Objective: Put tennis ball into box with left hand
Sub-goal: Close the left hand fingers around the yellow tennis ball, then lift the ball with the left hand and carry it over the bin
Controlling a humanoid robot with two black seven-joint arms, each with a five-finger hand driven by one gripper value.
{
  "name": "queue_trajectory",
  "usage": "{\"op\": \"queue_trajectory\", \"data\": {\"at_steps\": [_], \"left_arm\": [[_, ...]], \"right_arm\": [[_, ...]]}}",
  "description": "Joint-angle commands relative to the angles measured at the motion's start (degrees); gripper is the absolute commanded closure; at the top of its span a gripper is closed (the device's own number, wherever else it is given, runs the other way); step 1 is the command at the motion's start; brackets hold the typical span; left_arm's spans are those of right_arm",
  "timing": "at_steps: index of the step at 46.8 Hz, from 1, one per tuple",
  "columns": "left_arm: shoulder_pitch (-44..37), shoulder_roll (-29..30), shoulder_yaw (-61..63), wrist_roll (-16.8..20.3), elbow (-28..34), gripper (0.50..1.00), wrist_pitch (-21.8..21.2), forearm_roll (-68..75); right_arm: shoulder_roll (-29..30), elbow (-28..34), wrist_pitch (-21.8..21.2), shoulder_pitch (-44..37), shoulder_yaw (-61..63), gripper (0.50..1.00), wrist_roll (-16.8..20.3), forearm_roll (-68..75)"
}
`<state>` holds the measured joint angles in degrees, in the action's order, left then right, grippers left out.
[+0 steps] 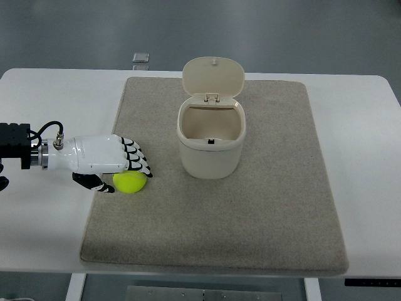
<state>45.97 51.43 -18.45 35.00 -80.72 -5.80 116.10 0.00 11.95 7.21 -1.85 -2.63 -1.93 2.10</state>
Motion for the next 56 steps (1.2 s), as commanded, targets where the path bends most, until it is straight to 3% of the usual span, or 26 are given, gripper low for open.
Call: {"op": "queue_trajectory", "data": {"at_steps": [1,9,11,13,17,20,35,48,56], "left_arm": [[0.1,0.0,0.0,0.0,0.2,0.716,0.0,0.1],[0.2,0.0,0.0,0.0,0.3,0.808,0.0,0.1],[0.2,0.0,0.0,0.0,0.3,0.868,0.0,0.1],[0.2,0.0,0.0,0.0,0.3,0.881,0.0,0.1],[0.2,0.0,0.0,0.0,0.3,0.981,0.0,0.2],[0.2,0.0,-0.1,0.0,0.3,1.000,0.0,0.4],[2.9,4.5,-0.8,0.0,-0.1,1.000,-1.8,-0.2],[6.2,8.0,-0.8,0.0,-0.4,1.000,-10.4,-0.3],[9.4,8.1,-0.7,0.0,-1.4,1.000,-11.9,-0.3]], "right_arm": [[0.0,0.0,0.0,0.0,0.0,0.599,0.0,0.0],[0.0,0.0,0.0,0.0,0.0,0.599,0.0,0.0],[0.0,0.0,0.0,0.0,0.0,0.599,0.0,0.0],[0.0,0.0,0.0,0.0,-0.1,0.599,0.0,0.0],[0.0,0.0,0.0,0.0,0.0,0.599,0.0,0.0],[0.0,0.0,0.0,0.0,0.0,0.599,0.0,0.0],[0.0,0.0,0.0,0.0,0.0,0.599,0.0,0.0],[0.0,0.0,0.0,0.0,0.0,0.599,0.0,0.0],[0.0,0.0,0.0,0.0,-0.1,0.599,0.0,0.0]]}}
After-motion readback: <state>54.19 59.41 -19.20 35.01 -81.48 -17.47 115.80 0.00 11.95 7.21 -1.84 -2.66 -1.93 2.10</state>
